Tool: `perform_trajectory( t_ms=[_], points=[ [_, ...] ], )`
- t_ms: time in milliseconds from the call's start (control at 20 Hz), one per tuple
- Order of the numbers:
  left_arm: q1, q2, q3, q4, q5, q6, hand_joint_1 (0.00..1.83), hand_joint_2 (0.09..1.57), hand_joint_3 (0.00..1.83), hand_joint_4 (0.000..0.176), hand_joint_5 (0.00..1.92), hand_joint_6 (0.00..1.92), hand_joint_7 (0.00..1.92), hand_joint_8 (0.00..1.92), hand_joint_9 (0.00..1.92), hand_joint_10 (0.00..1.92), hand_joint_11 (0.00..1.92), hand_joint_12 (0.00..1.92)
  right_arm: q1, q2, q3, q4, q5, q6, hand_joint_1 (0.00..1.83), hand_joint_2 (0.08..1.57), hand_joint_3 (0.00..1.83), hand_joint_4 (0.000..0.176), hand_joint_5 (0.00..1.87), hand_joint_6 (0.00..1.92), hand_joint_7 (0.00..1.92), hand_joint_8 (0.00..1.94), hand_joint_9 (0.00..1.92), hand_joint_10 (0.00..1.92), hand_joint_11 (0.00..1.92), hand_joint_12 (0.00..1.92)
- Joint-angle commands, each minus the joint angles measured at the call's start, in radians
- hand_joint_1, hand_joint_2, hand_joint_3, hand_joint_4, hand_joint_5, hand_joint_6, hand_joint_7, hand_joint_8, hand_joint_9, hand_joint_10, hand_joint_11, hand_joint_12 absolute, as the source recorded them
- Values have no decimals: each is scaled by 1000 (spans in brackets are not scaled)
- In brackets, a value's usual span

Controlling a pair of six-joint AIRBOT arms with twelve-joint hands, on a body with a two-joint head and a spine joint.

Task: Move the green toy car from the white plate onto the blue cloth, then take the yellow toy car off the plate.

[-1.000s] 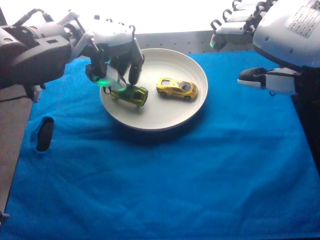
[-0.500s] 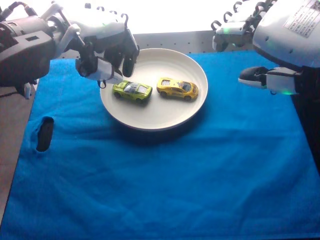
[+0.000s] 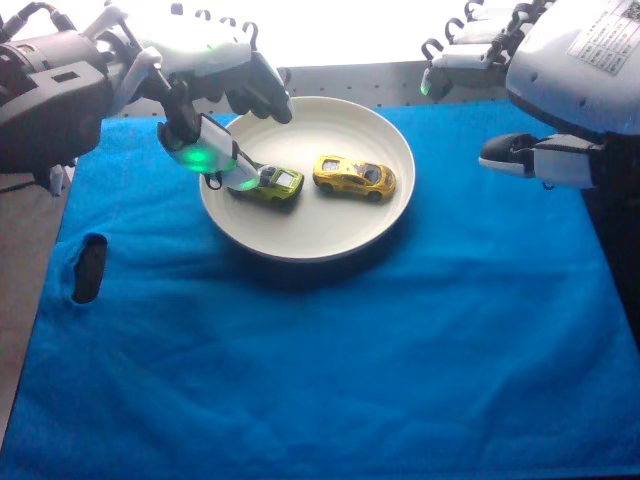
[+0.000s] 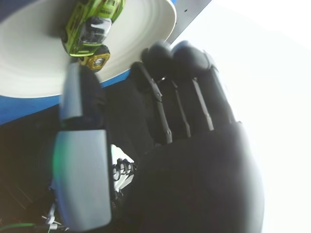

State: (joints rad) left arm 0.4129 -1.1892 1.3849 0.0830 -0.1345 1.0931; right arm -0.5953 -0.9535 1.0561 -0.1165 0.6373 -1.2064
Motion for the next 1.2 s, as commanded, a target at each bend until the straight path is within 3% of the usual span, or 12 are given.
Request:
perform_trajectory(
  t_ms=[0, 150, 300, 350, 400, 700, 750, 800, 900, 1050, 1100, 1150],
  points=[
    [-18, -10, 8, 2, -85, 3, 1047, 952, 0, 0, 729, 58, 751, 94, 576, 554, 259, 1472, 15, 0, 0, 9, 120, -4, 1060, 1072, 1, 0, 494, 706, 529, 1082, 434, 1384, 180, 1857],
    [-15, -35, 32, 11, -55, 3, 1046, 938, 0, 0, 718, 3, 751, 2, 594, 260, 111, 1417, 15, 0, 0, 9, 120, -4, 1019, 1076, 2, 0, 514, 702, 575, 1032, 481, 1370, 262, 1851],
    [-5, -62, 53, 12, -40, 3, 1056, 925, 0, 0, 747, 11, 781, 13, 615, 267, 91, 1472, 15, 0, 0, 9, 120, -4, 983, 1083, 4, 0, 496, 772, 578, 1103, 505, 1402, 288, 1864],
    [-1, -68, 59, 12, -35, 3, 1075, 927, 0, 0, 764, 2, 835, 26, 521, 660, 129, 1619, 15, 0, 0, 9, 120, -4, 969, 1086, 5, 0, 469, 801, 556, 1073, 491, 1397, 297, 1870],
    [2, -73, 64, 11, -31, 3, 1094, 923, 0, 0, 776, 5, 862, 35, 531, 736, 172, 1595, 15, 0, 0, 9, 120, -4, 972, 1086, 5, 0, 472, 805, 557, 1071, 494, 1400, 313, 1870],
    [19, -88, 76, 9, -20, 3, 1140, 906, 0, 0, 810, 13, 924, 56, 584, 812, 256, 1585, 15, 0, -1, 9, 120, -4, 875, 1111, 17, 0, 466, 805, 565, 1061, 477, 1373, 283, 1843],
    [21, -91, 79, 9, -18, 3, 1127, 913, 2, 0, 829, 11, 936, 67, 544, 940, 245, 1662, 15, 0, -1, 9, 120, -4, 859, 1102, 14, 0, 479, 804, 592, 1051, 500, 1361, 314, 1836],
    [22, -94, 82, 9, -16, 3, 1127, 913, 2, 0, 829, 11, 936, 67, 544, 940, 245, 1662, 15, 0, -1, 9, 120, -4, 859, 1102, 14, 0, 479, 804, 592, 1051, 500, 1361, 314, 1836],
    [25, -100, 88, 9, -13, 3, 1133, 913, 1, 0, 854, 14, 953, 81, 495, 981, 81, 1730, 15, 0, -2, 9, 120, -4, 861, 1090, 9, 0, 487, 809, 610, 1067, 511, 1374, 297, 1857],
    [27, -103, 92, 9, -10, 3, 1110, 929, 3, 0, 864, 8, 957, 110, 452, 1048, 52, 1745, 15, 0, -2, 10, 120, -4, 889, 1084, 7, 0, 501, 814, 627, 1071, 535, 1368, 308, 1853],
    [28, -105, 95, 7, -9, 2, 1118, 937, 2, 0, 896, 15, 984, 140, 475, 969, 1, 1591, 15, 0, -3, 10, 120, -4, 945, 1086, 9, 0, 487, 808, 629, 1007, 525, 1343, 301, 1846],
    [29, -107, 97, 6, -9, 2, 1133, 948, 4, 0, 913, 19, 1004, 156, 497, 955, 0, 1589, 15, 0, -3, 10, 120, -4, 953, 1092, 12, 0, 484, 789, 629, 990, 519, 1350, 316, 1844]
  ],
)
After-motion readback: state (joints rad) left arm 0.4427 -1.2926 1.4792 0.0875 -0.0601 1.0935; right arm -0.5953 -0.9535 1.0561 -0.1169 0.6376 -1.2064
